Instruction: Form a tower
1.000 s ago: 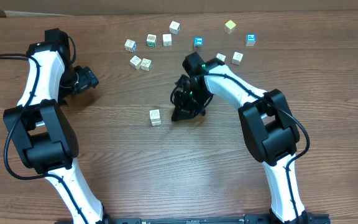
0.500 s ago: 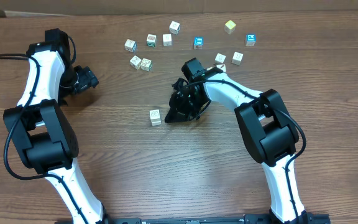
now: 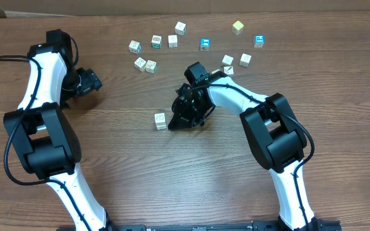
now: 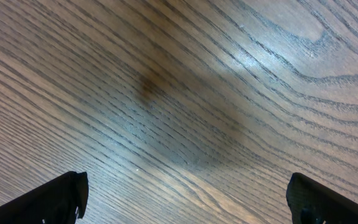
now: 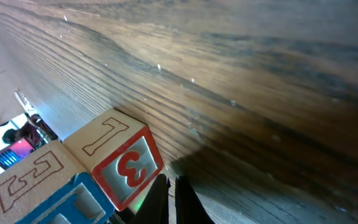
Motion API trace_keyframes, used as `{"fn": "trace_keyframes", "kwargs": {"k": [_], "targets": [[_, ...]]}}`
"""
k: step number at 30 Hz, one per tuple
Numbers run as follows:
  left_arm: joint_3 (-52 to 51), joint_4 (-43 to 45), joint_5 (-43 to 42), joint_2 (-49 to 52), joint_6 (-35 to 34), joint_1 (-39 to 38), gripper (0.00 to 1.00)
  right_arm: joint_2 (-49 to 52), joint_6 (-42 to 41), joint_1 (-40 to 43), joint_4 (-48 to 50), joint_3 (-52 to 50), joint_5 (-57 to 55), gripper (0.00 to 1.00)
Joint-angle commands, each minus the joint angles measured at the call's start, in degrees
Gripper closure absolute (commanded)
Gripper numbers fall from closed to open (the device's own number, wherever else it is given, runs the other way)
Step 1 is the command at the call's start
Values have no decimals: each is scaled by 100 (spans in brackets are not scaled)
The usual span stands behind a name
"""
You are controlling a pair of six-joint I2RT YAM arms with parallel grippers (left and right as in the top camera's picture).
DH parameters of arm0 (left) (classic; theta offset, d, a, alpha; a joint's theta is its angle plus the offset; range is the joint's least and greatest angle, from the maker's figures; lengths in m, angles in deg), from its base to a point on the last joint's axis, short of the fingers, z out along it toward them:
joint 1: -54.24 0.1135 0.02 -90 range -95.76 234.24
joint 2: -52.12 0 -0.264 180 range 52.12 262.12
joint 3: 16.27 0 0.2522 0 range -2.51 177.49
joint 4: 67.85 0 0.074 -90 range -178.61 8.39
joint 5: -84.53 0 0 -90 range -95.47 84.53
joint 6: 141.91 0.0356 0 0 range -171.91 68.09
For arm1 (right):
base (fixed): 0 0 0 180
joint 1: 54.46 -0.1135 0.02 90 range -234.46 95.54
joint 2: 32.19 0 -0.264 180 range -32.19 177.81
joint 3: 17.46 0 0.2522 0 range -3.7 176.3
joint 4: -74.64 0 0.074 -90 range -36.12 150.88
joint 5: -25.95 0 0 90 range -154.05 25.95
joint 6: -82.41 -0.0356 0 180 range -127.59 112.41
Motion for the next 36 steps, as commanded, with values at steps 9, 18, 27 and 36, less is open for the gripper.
{"fn": "trace_keyframes", "kwargs": {"k": [9,18,27,36], "targets": [[15,2,28,68,68,-35,1,-50,-223,-138,85,-79,-575,96],[15,2,28,68,68,-35,1,-50,-221,-4,55,-79,-1156,96],[15,2,28,68,66,-35,1,-256,334,479,-962,1016,-1891,94],[15,2,28,68,68,-35,1,-278,883,678,-2522,3563,-5141,18]]}}
